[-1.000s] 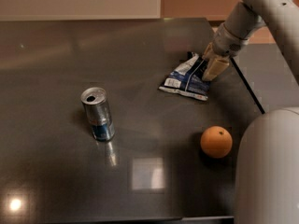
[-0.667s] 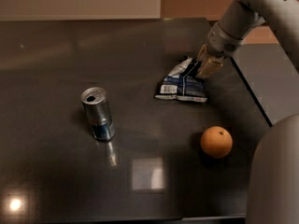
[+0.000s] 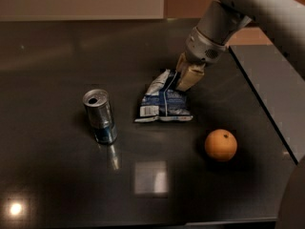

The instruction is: Move blue chip bag near redbull can

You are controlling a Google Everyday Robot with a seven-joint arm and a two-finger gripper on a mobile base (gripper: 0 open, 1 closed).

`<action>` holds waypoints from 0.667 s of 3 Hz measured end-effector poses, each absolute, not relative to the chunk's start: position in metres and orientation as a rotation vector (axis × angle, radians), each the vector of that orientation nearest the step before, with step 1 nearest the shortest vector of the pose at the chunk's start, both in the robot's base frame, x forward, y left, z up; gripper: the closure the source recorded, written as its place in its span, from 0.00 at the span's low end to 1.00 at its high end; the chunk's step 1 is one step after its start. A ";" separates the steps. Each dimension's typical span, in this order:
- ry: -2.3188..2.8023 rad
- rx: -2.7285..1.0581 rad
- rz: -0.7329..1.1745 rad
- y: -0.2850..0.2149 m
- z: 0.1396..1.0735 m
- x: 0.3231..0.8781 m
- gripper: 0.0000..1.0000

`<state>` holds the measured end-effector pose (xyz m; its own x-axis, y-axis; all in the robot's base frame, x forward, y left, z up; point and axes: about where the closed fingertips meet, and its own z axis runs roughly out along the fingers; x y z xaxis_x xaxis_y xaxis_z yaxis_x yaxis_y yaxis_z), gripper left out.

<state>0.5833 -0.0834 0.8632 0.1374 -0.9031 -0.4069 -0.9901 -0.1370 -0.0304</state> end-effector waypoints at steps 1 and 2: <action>1.786 -2.193 0.480 -0.047 0.864 0.559 1.00; 1.756 -2.234 0.496 -0.026 0.865 0.543 0.82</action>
Offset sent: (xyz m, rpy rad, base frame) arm -0.0642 0.0776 0.0048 -0.0151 0.0690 0.1529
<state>0.5432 -0.0257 0.8649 0.2128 -0.8839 -0.4164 -0.9712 -0.2381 0.0091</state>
